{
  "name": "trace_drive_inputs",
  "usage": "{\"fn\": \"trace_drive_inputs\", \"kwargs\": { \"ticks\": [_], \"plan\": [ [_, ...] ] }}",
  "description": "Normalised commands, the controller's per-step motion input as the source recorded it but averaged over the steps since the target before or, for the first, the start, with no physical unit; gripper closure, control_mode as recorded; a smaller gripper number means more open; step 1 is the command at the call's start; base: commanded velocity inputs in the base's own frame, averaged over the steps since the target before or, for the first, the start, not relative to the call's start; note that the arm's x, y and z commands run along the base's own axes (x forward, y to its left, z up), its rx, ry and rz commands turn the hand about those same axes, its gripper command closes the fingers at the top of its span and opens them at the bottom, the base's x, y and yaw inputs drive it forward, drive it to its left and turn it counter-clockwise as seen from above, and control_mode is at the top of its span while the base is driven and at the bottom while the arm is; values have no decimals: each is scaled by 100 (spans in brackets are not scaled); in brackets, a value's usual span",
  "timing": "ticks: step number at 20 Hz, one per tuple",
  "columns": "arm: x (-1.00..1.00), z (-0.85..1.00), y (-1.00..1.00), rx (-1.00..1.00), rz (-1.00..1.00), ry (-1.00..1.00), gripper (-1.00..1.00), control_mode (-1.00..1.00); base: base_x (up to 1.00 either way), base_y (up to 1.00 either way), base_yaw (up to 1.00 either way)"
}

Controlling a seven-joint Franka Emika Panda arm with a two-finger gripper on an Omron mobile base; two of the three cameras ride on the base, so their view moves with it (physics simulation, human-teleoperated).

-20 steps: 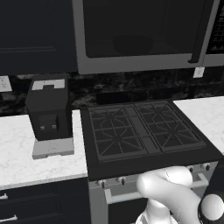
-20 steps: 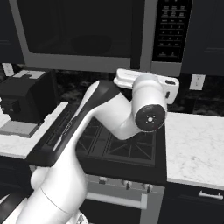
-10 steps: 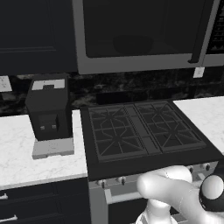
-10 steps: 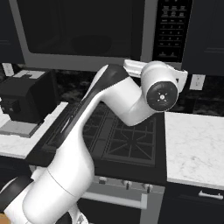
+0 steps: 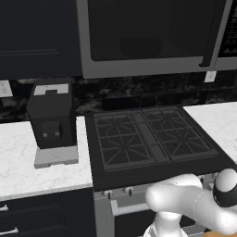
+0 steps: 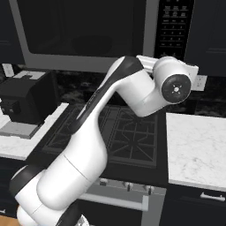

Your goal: Open the microwave, place the bowl with waffle inside the microwave, then close the microwave door and turn it on.

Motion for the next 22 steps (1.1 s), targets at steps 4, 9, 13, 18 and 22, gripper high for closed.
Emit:
{"fn": "trace_drive_inputs", "kwargs": {
  "ticks": [4, 9, 13, 18, 22],
  "plan": [
    [46, 0, -21, 0, 0, 0, 100, -100, 0, 0, 0],
    [38, 0, -17, 0, 1, 0, 100, -100, 0, 0, 0],
    [44, 0, -12, 0, 2, 0, 100, -100, 0, 0, 0],
    [41, -2, -12, 0, 5, -2, 100, -100, 0, 0, 0],
    [20, -1, -15, 0, 7, -3, 100, -100, 0, 0, 0]
  ]
}}
